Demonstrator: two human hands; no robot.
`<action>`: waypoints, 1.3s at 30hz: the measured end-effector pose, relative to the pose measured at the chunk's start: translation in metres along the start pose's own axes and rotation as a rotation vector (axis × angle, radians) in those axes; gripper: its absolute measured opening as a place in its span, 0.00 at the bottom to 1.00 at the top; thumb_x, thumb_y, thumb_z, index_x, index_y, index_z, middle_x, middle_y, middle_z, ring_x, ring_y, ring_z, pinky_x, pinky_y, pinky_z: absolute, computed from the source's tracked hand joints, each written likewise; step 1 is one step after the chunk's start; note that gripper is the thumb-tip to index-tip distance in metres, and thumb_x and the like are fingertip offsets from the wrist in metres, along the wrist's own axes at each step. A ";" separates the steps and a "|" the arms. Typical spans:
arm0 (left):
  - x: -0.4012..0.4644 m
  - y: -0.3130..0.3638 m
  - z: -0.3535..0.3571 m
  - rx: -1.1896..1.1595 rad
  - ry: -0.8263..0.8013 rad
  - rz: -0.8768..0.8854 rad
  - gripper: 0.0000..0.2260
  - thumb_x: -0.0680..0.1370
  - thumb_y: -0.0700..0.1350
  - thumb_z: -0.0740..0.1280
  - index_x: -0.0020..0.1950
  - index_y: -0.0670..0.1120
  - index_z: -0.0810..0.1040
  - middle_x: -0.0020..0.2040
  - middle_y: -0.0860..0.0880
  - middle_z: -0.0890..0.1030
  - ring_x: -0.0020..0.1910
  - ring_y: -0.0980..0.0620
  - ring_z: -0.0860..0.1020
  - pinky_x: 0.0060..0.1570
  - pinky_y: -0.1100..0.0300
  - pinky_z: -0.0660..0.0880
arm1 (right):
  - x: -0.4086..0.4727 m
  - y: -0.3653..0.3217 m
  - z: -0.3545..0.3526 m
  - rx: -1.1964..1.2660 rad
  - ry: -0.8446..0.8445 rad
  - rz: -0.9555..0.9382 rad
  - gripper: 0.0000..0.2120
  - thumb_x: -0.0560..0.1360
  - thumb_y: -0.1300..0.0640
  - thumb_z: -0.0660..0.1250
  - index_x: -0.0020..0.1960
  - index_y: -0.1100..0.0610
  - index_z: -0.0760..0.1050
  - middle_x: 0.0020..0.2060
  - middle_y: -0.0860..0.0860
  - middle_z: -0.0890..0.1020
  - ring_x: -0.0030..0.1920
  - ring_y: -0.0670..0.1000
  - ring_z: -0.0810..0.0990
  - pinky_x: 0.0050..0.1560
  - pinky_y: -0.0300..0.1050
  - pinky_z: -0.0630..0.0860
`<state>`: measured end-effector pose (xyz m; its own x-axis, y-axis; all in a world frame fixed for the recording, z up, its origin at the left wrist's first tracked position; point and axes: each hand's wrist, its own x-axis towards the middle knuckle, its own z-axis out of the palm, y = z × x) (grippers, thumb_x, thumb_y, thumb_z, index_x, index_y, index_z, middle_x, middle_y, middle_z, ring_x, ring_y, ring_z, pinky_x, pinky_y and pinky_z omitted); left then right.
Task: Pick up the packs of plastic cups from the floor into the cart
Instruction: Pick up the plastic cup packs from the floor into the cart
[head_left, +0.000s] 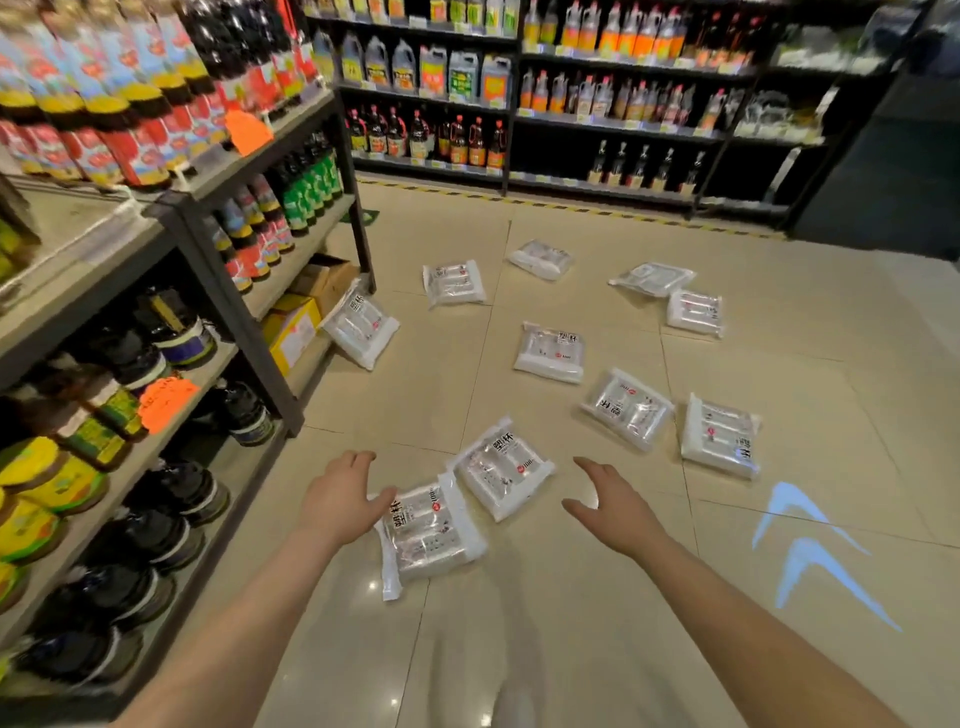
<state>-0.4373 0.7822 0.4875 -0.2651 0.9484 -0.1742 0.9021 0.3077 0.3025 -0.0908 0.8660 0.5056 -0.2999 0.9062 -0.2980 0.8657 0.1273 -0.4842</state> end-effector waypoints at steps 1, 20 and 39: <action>0.014 0.004 0.004 -0.010 -0.004 -0.027 0.28 0.76 0.58 0.63 0.71 0.44 0.66 0.66 0.46 0.71 0.65 0.45 0.70 0.58 0.50 0.72 | 0.022 0.003 -0.005 0.000 -0.016 -0.015 0.30 0.76 0.47 0.65 0.74 0.49 0.59 0.69 0.50 0.67 0.67 0.53 0.69 0.61 0.47 0.70; 0.305 0.079 0.067 -0.120 -0.155 -0.211 0.28 0.78 0.59 0.61 0.73 0.47 0.63 0.70 0.47 0.68 0.67 0.47 0.68 0.58 0.53 0.69 | 0.357 0.069 -0.065 -0.053 -0.236 -0.027 0.30 0.76 0.47 0.65 0.74 0.51 0.60 0.71 0.51 0.66 0.70 0.51 0.67 0.65 0.46 0.66; 0.414 0.054 0.458 -0.543 -0.223 -0.709 0.33 0.76 0.58 0.64 0.77 0.52 0.56 0.70 0.45 0.66 0.69 0.46 0.66 0.64 0.52 0.65 | 0.614 0.272 0.208 -0.031 -0.594 -0.006 0.34 0.76 0.41 0.63 0.76 0.42 0.51 0.68 0.51 0.68 0.66 0.52 0.71 0.59 0.44 0.67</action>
<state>-0.3423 1.1559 0.0030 -0.5725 0.5045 -0.6463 0.2548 0.8587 0.4446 -0.1228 1.3734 0.0194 -0.4698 0.5259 -0.7090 0.8720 0.1514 -0.4655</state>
